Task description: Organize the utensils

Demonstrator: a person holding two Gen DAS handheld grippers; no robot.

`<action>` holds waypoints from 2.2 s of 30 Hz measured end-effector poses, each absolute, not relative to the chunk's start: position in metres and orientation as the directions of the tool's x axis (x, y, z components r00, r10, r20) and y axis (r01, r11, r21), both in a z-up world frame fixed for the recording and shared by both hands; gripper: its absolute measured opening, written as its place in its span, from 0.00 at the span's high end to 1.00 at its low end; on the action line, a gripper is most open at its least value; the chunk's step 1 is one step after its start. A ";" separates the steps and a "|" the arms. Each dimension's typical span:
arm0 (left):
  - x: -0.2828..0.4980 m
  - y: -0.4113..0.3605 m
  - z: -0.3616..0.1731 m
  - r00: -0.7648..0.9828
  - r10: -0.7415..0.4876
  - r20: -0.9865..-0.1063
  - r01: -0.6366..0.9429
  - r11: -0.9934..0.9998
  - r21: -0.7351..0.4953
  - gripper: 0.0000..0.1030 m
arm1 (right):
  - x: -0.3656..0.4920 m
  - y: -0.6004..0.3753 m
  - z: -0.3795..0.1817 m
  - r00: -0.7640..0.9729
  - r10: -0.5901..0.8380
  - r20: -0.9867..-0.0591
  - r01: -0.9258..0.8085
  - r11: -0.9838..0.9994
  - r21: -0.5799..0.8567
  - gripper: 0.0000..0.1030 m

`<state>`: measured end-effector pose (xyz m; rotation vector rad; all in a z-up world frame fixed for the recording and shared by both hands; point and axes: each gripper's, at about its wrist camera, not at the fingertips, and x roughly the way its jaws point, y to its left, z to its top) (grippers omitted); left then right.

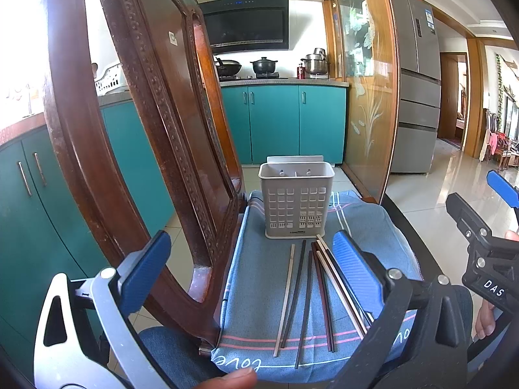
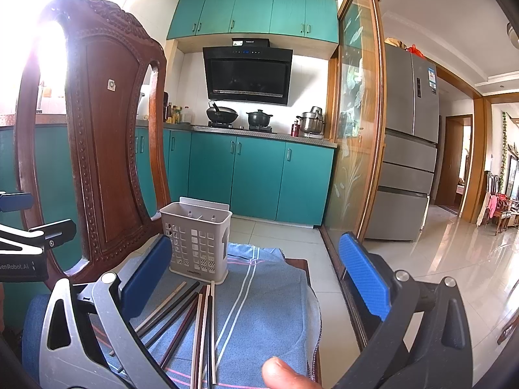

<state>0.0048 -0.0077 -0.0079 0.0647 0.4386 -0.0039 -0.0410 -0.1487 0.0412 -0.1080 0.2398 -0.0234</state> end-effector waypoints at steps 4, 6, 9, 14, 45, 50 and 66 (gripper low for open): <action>0.005 -0.008 -0.008 0.905 0.013 -0.426 0.015 0.998 0.063 0.03 | -0.042 -0.148 0.042 0.971 -0.036 -0.236 0.009 0.994 -0.112 0.02; 0.005 -0.007 -0.008 0.904 0.009 -0.427 0.016 0.998 0.055 0.04 | -0.042 -0.148 0.042 0.972 -0.041 -0.233 0.013 0.993 -0.118 0.02; 0.005 -0.006 -0.009 0.902 0.005 -0.431 0.017 0.999 0.048 0.04 | -0.044 -0.149 0.043 0.972 -0.042 -0.230 0.016 0.993 -0.116 0.02; 0.004 -0.006 -0.008 0.903 0.007 -0.429 0.018 0.998 0.053 0.03 | -0.042 -0.149 0.042 0.972 -0.041 -0.232 0.016 0.994 -0.111 0.02; 0.027 -0.024 -0.031 0.850 -0.023 -0.526 0.083 0.992 0.091 0.04 | 0.003 -0.174 0.006 0.878 -0.073 -0.472 0.040 0.996 -0.080 0.14; 0.035 -0.026 -0.041 0.834 -0.017 -0.551 0.091 0.990 0.106 0.04 | 0.010 -0.179 -0.002 0.865 -0.060 -0.498 0.044 0.998 -0.043 0.18; 0.051 -0.034 -0.057 0.805 -0.005 -0.593 0.096 0.988 0.122 0.04 | 0.020 -0.182 -0.012 0.843 -0.079 -0.531 0.052 0.996 -0.066 0.17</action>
